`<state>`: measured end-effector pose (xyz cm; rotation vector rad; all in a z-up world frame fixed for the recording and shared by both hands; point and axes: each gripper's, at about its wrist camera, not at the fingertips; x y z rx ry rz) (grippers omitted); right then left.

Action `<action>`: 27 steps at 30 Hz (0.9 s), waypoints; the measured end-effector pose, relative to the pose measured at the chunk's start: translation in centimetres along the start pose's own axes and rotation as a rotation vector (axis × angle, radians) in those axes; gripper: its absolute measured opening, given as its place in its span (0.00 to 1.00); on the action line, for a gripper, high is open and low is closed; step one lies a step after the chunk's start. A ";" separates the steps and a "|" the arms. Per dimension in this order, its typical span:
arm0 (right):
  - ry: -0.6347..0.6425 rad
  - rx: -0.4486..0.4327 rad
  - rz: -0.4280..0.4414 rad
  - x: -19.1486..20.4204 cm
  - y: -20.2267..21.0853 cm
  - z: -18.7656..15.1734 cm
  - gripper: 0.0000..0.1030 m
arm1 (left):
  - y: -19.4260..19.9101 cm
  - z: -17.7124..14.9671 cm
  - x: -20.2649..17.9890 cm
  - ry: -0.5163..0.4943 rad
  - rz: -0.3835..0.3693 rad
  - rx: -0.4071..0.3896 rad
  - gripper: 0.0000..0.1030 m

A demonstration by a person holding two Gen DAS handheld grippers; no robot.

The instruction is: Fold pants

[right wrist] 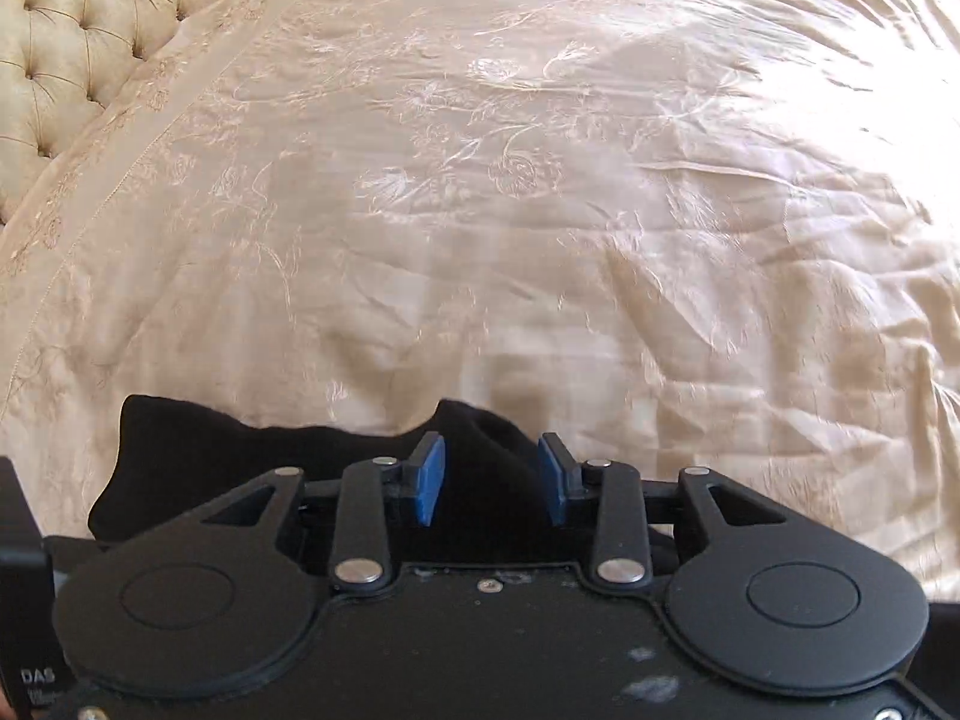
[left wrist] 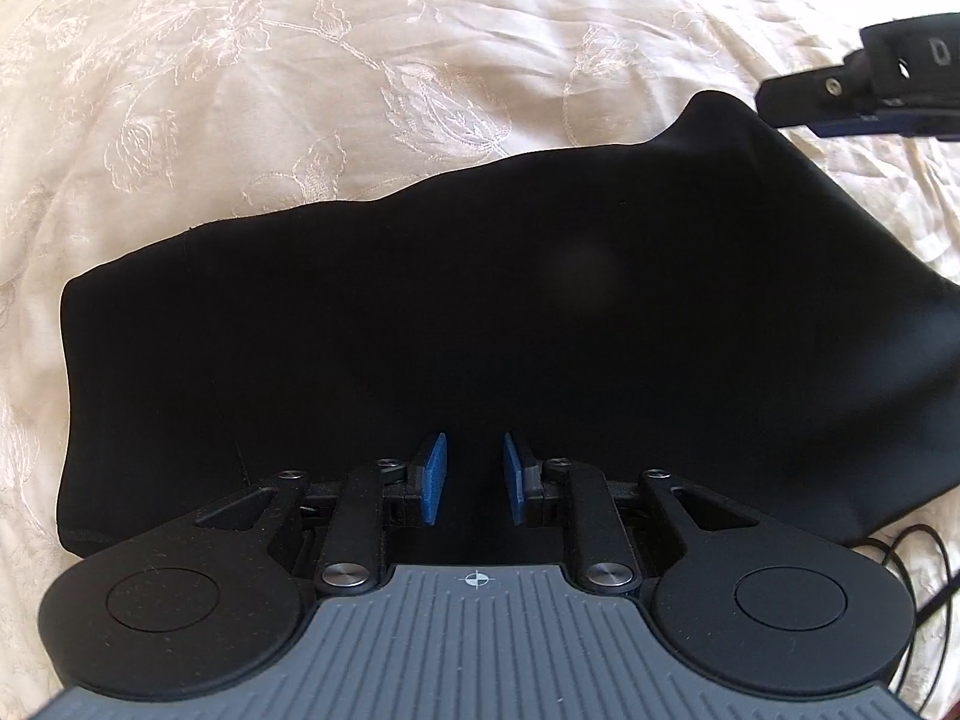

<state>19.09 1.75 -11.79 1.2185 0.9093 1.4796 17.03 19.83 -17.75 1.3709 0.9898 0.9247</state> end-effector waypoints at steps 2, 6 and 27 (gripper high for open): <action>0.002 0.024 0.016 0.0 -1.2 1.2 0.37 | -0.1 0.2 -0.3 0.011 0.001 0.005 0.20; 0.034 0.110 0.126 -0.1 -2.7 1.2 0.38 | 0.3 -0.5 -0.3 0.019 0.007 0.005 0.21; 0.151 0.110 0.051 4.0 -2.1 -8.6 0.05 | 6.0 6.7 1.9 0.133 -0.074 -0.127 0.20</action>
Point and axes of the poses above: each gripper's, at about its wrist camera, not at the fingertips, and y roughly against the way its jaws point, x to its left, z to its top, and after that the axes turned 13 degrees about x, right-handed
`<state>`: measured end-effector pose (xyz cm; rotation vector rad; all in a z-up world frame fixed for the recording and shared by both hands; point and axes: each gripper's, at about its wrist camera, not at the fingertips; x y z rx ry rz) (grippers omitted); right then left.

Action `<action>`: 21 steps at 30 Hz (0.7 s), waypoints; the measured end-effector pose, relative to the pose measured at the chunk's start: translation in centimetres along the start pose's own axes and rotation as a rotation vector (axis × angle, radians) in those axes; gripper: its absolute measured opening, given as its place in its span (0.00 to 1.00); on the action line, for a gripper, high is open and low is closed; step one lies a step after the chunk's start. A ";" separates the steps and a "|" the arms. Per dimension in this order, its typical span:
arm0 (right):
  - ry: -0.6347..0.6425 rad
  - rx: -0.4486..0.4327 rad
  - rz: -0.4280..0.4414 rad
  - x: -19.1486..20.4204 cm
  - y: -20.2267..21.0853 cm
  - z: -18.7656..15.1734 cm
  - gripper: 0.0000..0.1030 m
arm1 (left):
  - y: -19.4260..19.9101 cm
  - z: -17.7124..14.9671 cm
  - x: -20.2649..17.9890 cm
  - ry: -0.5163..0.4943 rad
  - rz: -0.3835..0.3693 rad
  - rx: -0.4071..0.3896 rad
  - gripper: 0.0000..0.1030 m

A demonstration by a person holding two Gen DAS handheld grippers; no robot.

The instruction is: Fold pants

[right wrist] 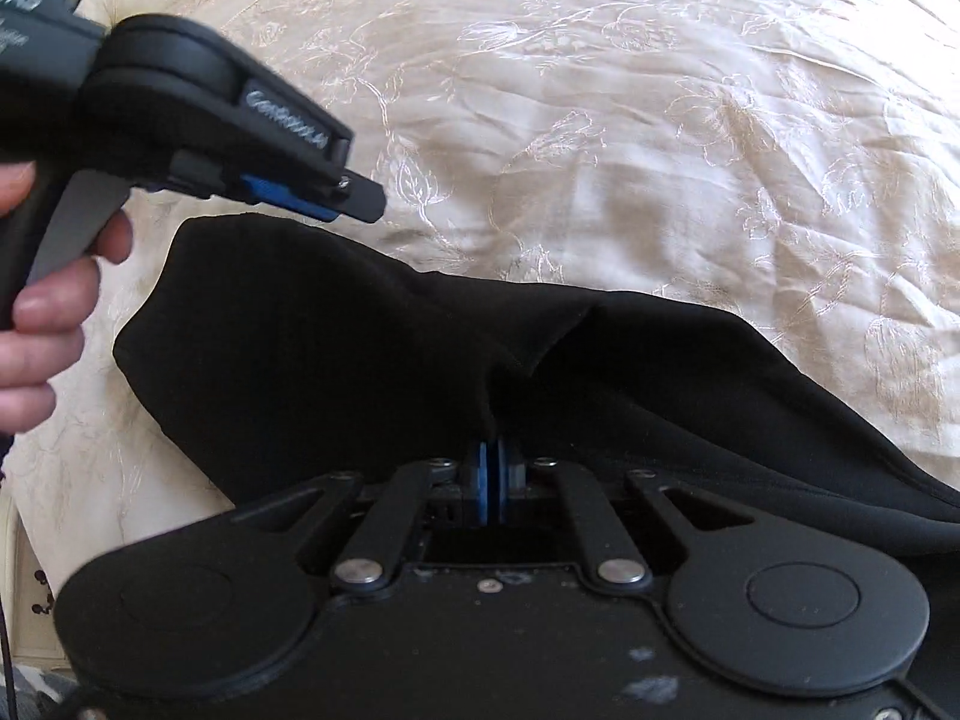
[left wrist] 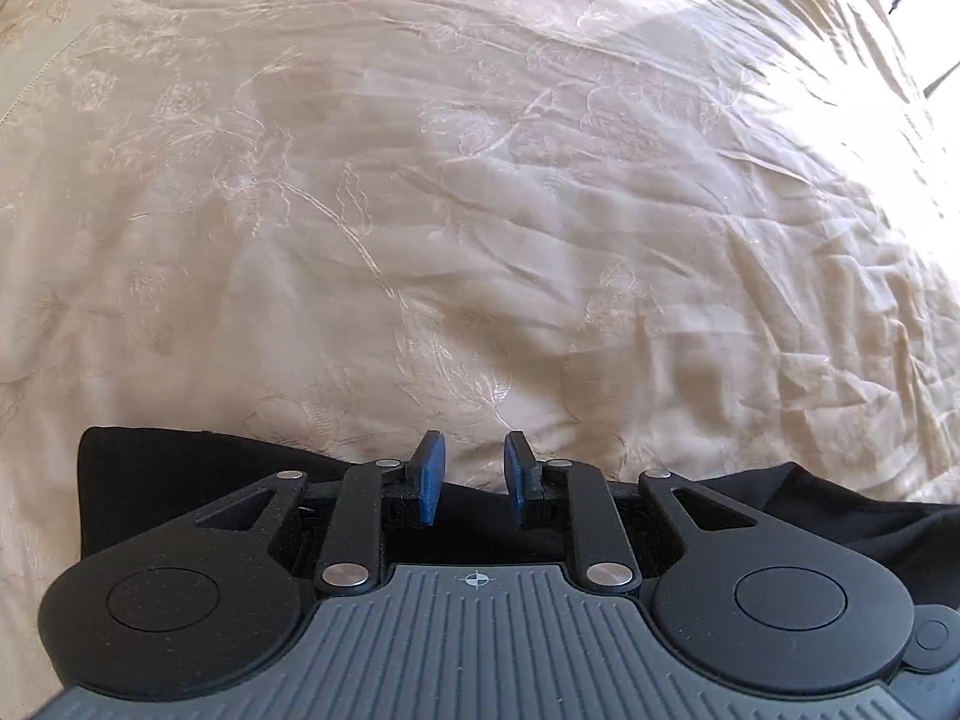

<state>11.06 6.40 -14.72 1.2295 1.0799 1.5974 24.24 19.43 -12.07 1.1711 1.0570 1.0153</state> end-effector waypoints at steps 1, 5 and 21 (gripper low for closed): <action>0.001 -0.004 -0.003 0.1 0.0 -0.1 0.05 | -1.0 -0.2 -0.1 -0.008 -0.007 0.027 0.20; -0.049 -0.006 0.008 -0.4 0.7 -0.3 0.11 | -3.1 -2.9 -0.2 -0.057 0.026 0.051 0.20; -0.294 -0.033 0.213 -3.0 2.7 3.4 0.38 | -2.2 -3.6 0.5 -0.053 -0.018 -0.006 0.20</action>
Point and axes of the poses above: each gripper's, at about its wrist camera, not at the fingertips, and y roughly against the way its jaws point, x to its left, z to its top, and after that the axes turned 13 degrees about x, right-handed
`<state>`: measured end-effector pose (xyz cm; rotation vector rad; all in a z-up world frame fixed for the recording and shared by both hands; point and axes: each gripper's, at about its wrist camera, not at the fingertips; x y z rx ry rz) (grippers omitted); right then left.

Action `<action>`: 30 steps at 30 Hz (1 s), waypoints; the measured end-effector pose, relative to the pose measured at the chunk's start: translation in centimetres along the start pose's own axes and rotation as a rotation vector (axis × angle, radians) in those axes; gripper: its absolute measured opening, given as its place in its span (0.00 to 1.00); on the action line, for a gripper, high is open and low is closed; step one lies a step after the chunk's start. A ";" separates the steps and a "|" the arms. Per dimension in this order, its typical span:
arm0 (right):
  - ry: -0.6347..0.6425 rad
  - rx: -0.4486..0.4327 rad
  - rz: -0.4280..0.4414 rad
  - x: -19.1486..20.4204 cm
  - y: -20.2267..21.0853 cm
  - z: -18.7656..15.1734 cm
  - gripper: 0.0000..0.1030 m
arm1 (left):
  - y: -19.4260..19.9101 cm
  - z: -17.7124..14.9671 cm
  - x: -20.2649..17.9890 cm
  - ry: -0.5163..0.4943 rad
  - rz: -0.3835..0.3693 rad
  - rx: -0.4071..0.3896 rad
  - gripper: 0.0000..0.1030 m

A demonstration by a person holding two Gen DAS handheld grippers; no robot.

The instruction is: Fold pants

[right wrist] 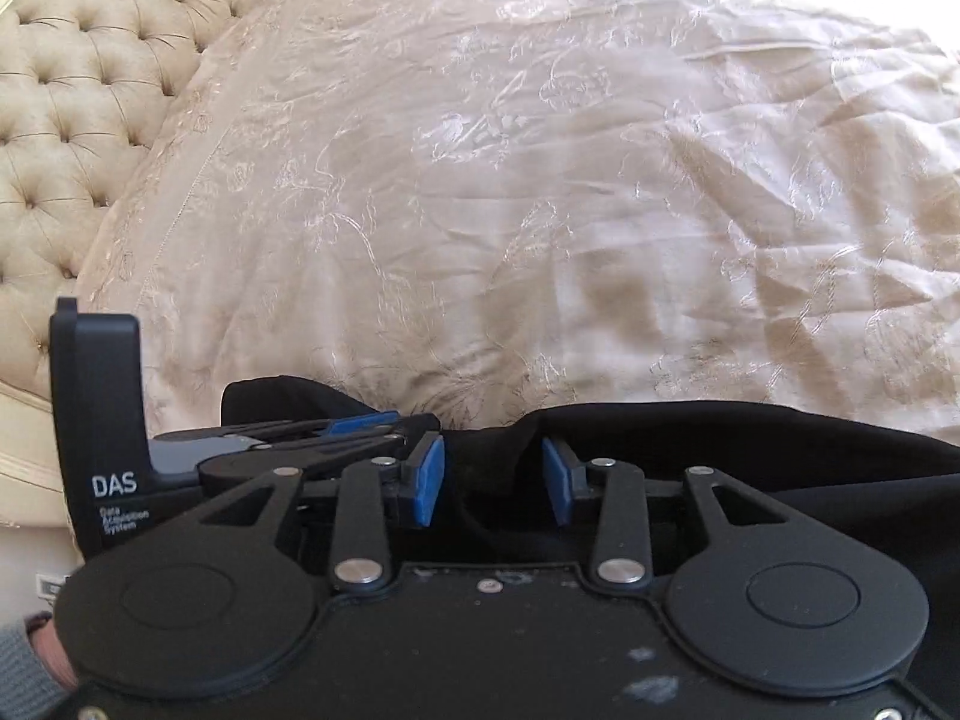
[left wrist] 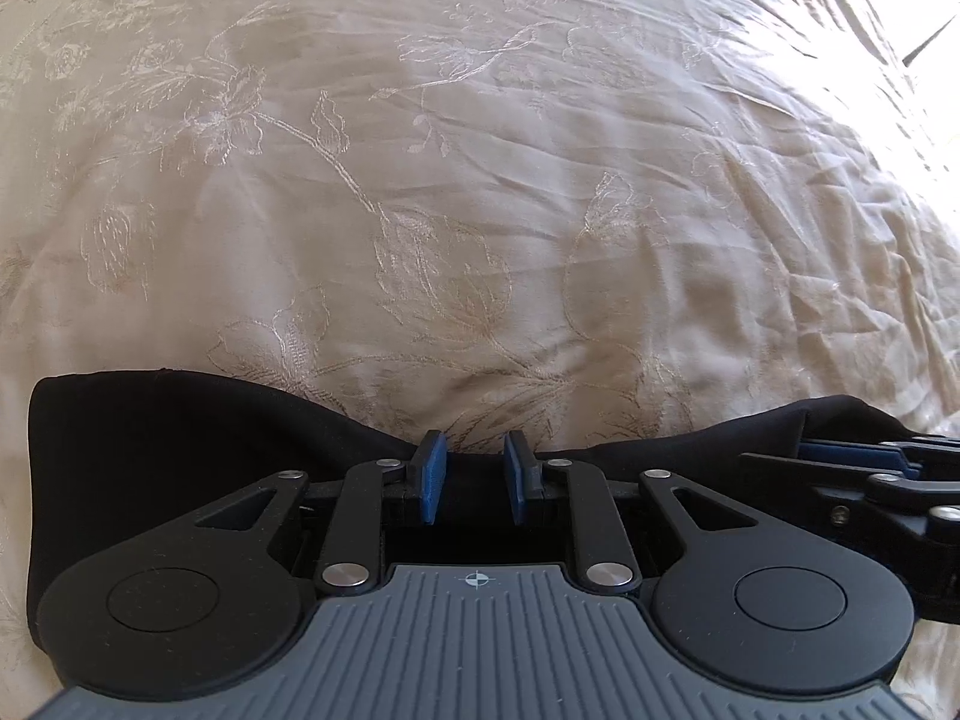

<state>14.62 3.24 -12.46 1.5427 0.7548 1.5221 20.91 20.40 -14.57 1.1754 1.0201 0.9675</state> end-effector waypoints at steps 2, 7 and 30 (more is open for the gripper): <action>-0.007 0.017 0.002 -0.2 -0.8 0.3 0.38 | 0.4 0.0 0.3 0.009 -0.005 -0.004 0.20; 0.070 -0.043 -0.023 1.1 -0.5 -0.7 0.30 | 2.6 -0.4 1.0 0.044 0.002 -0.050 0.20; 0.110 0.012 -0.182 -0.6 -5.5 7.9 0.11 | -0.1 -7.7 0.2 -0.138 0.067 0.065 0.20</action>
Point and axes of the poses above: each gripper's, at about its wrist camera, not at the fingertips, and y roughly against the way its jaws point, x to its left, z to its top, and after that the axes turned 13 degrees about x, right-handed
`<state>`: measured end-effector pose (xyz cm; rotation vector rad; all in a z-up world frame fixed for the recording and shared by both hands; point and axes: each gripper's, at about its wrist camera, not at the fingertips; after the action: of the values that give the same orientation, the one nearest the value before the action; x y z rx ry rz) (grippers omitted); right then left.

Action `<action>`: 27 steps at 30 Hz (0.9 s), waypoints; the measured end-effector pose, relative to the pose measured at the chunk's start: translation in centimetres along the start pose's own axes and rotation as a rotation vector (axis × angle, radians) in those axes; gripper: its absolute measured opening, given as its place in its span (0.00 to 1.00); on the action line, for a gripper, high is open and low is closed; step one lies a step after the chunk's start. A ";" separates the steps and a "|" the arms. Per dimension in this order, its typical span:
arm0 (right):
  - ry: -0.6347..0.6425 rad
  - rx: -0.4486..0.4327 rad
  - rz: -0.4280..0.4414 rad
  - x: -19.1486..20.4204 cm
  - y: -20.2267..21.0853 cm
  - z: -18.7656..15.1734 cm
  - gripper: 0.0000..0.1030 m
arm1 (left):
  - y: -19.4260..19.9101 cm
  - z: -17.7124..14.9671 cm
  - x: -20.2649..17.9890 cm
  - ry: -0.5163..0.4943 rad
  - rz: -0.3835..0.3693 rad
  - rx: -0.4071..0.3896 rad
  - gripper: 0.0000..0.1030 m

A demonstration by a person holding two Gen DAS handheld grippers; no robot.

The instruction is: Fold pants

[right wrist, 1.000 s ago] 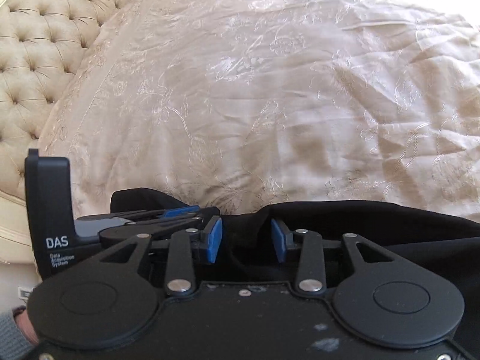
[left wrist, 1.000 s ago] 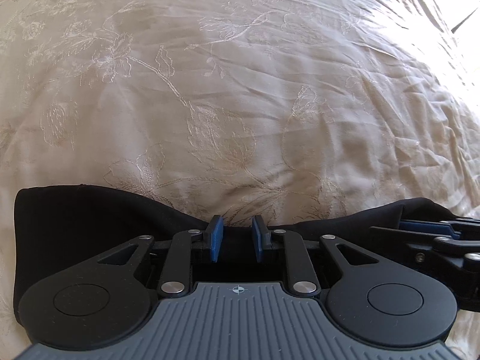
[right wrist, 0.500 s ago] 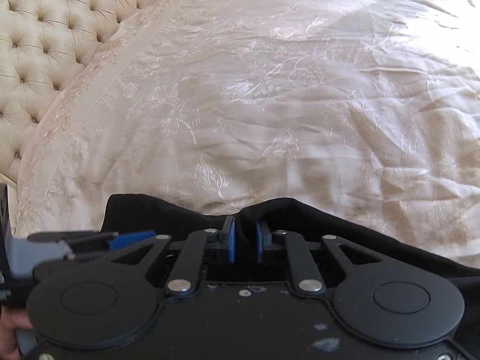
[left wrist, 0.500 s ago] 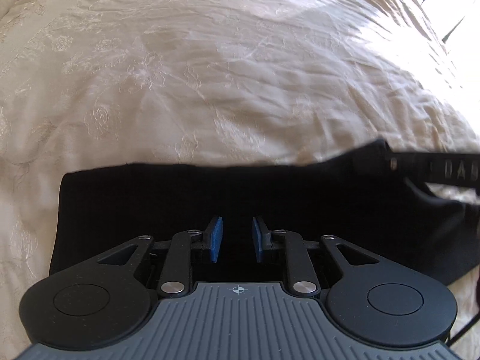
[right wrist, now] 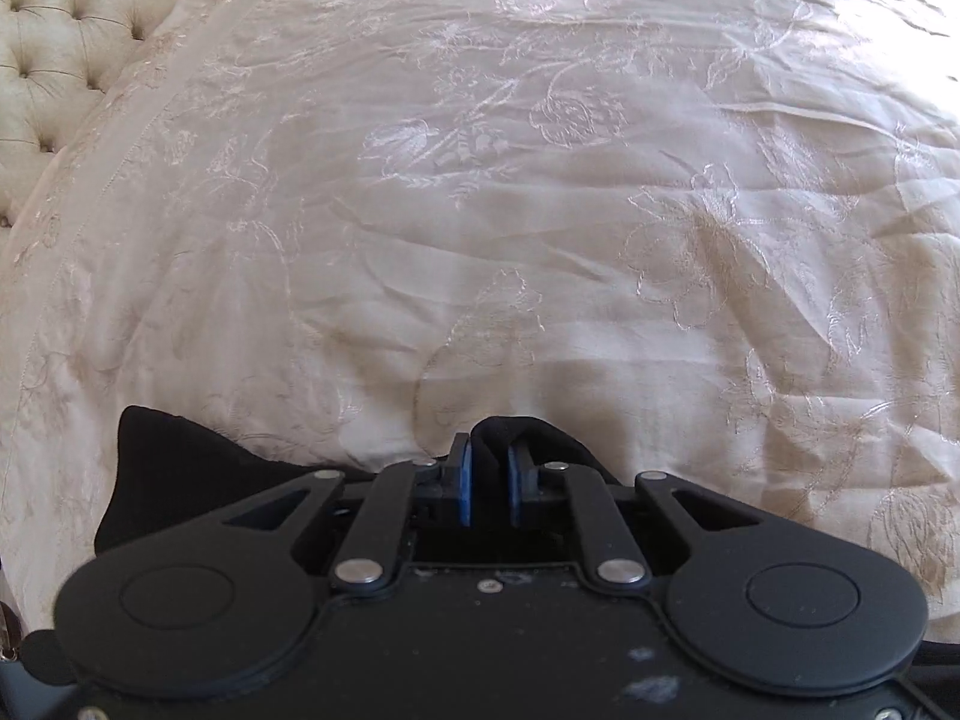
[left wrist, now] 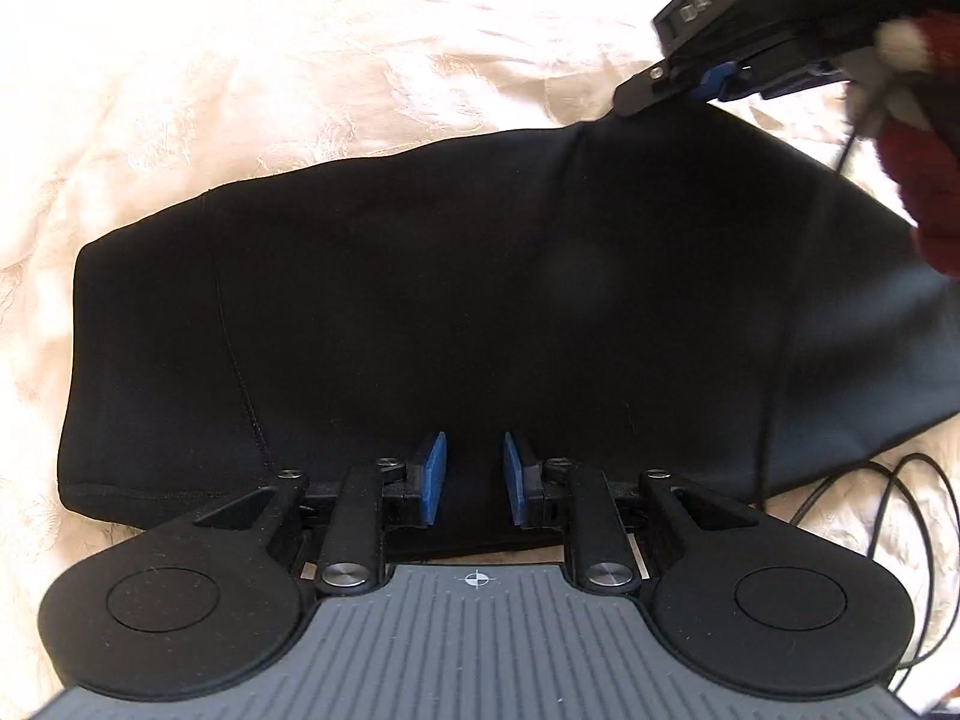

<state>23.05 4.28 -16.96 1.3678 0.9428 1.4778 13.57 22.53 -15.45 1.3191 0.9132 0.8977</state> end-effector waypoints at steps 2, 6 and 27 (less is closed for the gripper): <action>0.004 0.021 -0.014 -0.1 -0.9 0.5 0.11 | 0.0 0.1 -0.3 -0.016 0.014 -0.003 0.20; -0.003 0.035 -0.026 -0.3 -2.1 1.0 0.11 | -0.2 0.4 -0.8 -0.016 0.033 -0.007 0.20; -0.185 -0.308 0.019 -3.5 11.7 -7.3 0.26 | 2.5 -1.7 -1.1 -0.028 0.006 -0.074 0.20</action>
<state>14.50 -2.52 -7.85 1.2617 0.5600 1.4156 11.52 22.34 -12.96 1.2682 0.8470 0.9079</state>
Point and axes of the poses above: each gripper's, at about its wrist camera, not at the fingertips, and y roughly against the way its jaws point, x to its left, z to its top, and after that the axes turned 13 degrees about x, right-handed
